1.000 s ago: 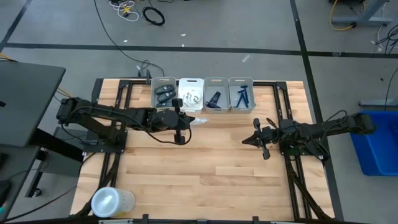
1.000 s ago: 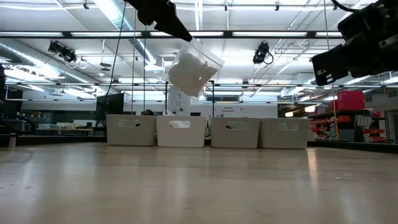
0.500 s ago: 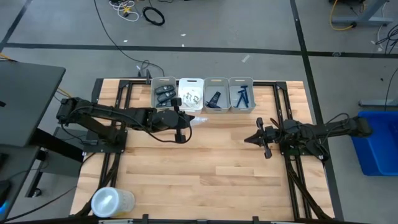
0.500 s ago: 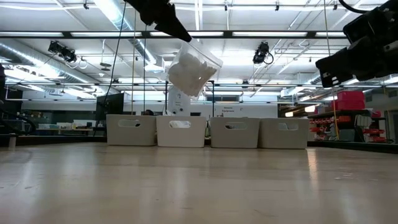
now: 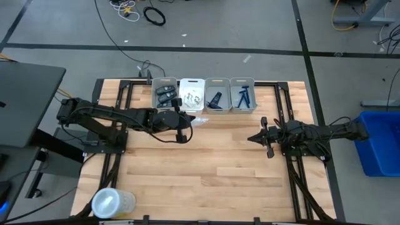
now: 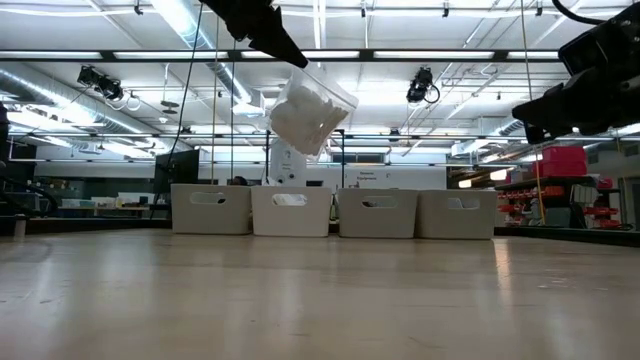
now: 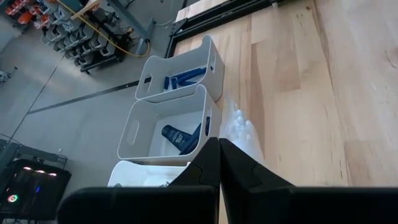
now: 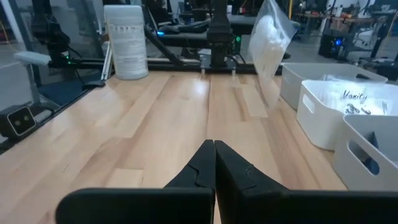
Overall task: Pick & Place Travel size toiletries
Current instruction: Put the white cotton pack into the white bin
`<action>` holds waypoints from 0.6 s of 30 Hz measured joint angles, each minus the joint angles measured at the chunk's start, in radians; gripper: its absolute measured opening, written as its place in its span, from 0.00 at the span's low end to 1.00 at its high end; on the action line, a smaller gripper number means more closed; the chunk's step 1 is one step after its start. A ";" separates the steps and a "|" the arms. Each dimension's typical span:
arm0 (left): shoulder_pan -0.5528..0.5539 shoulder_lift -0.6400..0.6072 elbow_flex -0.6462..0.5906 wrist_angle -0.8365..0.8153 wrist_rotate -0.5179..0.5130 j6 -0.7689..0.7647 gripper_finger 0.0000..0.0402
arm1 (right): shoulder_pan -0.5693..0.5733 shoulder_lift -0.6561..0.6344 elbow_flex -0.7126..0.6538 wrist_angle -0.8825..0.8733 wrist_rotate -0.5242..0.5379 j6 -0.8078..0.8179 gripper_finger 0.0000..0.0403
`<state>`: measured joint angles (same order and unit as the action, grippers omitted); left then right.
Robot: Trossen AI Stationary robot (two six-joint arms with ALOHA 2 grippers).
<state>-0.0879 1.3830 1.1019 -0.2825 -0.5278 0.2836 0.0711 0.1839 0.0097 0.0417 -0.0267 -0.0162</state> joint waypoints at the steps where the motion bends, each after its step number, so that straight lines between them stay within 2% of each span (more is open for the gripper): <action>1: 0.000 0.000 0.000 0.000 0.000 0.000 0.00 | 0.000 -0.010 0.000 -0.016 0.000 0.000 0.00; 7: 0.000 0.000 0.000 0.000 0.000 -0.003 0.00 | 0.000 -0.057 0.000 -0.031 0.017 -0.015 0.00; 13: 0.000 0.000 0.000 0.009 -0.010 -0.018 0.00 | 0.000 -0.060 0.000 -0.033 0.032 -0.068 0.00; 18: 0.026 0.001 0.025 0.019 -0.014 -0.038 0.00 | 0.000 -0.060 0.000 -0.031 0.052 -0.052 0.00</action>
<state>-0.0620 1.3838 1.1273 -0.2633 -0.5415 0.2459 0.0711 0.1242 0.0097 0.0106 0.0254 -0.0684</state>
